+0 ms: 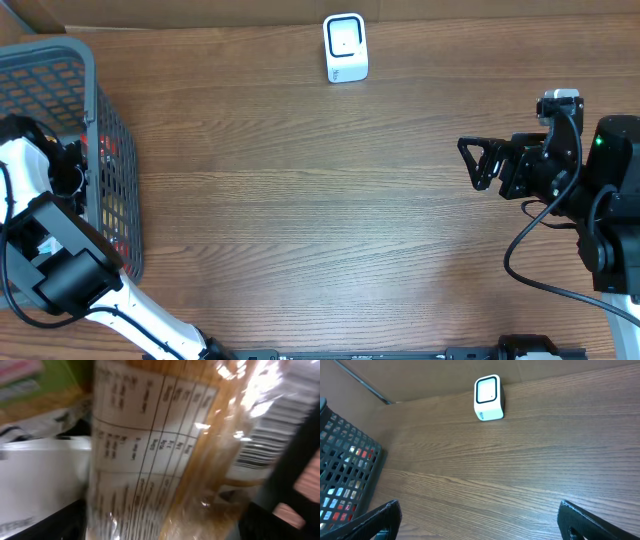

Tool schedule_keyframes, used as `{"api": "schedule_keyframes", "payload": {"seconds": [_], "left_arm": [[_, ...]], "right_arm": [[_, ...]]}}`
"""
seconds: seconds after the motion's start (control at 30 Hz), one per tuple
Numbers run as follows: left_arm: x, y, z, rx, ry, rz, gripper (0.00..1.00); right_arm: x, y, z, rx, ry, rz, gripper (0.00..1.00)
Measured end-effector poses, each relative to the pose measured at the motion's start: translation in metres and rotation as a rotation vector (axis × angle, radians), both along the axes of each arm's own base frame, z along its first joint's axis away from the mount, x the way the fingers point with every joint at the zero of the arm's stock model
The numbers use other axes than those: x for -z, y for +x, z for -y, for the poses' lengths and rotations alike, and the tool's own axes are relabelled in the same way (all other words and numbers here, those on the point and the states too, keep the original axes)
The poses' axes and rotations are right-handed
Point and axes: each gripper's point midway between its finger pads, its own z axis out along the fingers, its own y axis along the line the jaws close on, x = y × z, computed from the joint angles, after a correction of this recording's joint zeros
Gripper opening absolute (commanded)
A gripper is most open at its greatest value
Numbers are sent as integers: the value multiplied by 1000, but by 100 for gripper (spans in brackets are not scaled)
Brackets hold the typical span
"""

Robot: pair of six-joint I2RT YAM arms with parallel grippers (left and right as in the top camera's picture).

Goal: Scan the item barcode
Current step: 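Grasp the orange-capped spaghetti pack with the left gripper and lift, then carry the spaghetti pack to the scanner and set it down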

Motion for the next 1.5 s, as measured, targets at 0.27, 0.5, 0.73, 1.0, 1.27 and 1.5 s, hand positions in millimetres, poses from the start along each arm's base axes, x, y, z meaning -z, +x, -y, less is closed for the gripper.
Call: {"api": "schedule_keyframes", "payload": {"seconds": [0.27,0.5,0.73,1.0,1.27,1.5], "left_arm": [[12,-1,-3,10,39,20,26],[-1,3,-8,13,79,55,4],[-3,-3,-9,7,86,20,4],[-26,-10,-16,-75,74,-85,4],[-135,39,-36,-158,134,173,4],[-223,64,-11,-129,116,403,4]], "right_arm": [[0,0,0,0,1,1,100],[0,0,0,0,0,1,100],[0,0,0,0,0,0,100],[0,0,0,0,0,0,100],[0,0,0,0,1,0,100],[0,0,0,0,0,0,100]]}}
